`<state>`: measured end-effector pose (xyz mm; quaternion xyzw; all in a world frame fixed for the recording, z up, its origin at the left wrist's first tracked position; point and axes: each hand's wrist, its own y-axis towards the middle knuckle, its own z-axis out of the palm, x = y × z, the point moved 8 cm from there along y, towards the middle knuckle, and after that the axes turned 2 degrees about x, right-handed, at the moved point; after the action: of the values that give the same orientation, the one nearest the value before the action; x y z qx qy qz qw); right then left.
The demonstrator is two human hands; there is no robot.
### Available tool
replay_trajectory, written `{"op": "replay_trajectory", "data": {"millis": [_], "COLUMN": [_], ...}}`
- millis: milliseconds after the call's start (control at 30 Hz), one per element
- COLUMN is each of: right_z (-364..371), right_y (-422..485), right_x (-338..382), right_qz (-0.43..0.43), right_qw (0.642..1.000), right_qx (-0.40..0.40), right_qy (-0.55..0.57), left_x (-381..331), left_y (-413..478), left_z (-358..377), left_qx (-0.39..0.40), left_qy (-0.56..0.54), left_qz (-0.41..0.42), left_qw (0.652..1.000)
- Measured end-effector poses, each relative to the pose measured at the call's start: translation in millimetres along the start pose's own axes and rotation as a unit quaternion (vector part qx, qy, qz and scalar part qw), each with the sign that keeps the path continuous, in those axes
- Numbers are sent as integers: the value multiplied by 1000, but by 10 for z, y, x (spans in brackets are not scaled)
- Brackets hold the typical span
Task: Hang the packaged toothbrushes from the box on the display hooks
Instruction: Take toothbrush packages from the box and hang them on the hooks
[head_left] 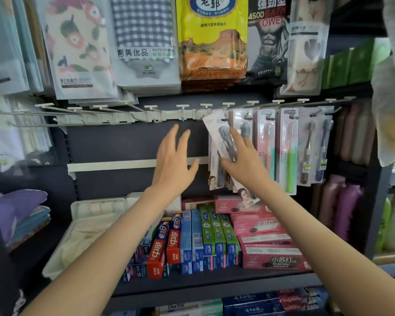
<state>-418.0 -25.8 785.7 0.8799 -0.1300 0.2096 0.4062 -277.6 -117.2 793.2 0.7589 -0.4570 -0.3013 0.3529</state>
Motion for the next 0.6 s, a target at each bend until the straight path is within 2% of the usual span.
{"op": "replay_trajectory", "data": {"millis": [100,233,433,600], "right_z": [-17,-3,115,189], "right_y": [94,216,346,433], "right_x": [-9,-45,-43,-153], "right_qz": [4,23,51,94], "right_qw": [999,997,992,989], "right_qx": [-4,-16,-7,-21], "right_qy": [-40,-76,-118,-108], "left_x": [55,98,170,263], "left_y": [142,286,363,362], "left_z": [-91,-83,-2,62], "left_qx": [-28,9,53,75], "left_qy": [63,101,101,84], "left_qz": [-2,-18,-44,-53], "left_qw": [998,995,993,992]}}
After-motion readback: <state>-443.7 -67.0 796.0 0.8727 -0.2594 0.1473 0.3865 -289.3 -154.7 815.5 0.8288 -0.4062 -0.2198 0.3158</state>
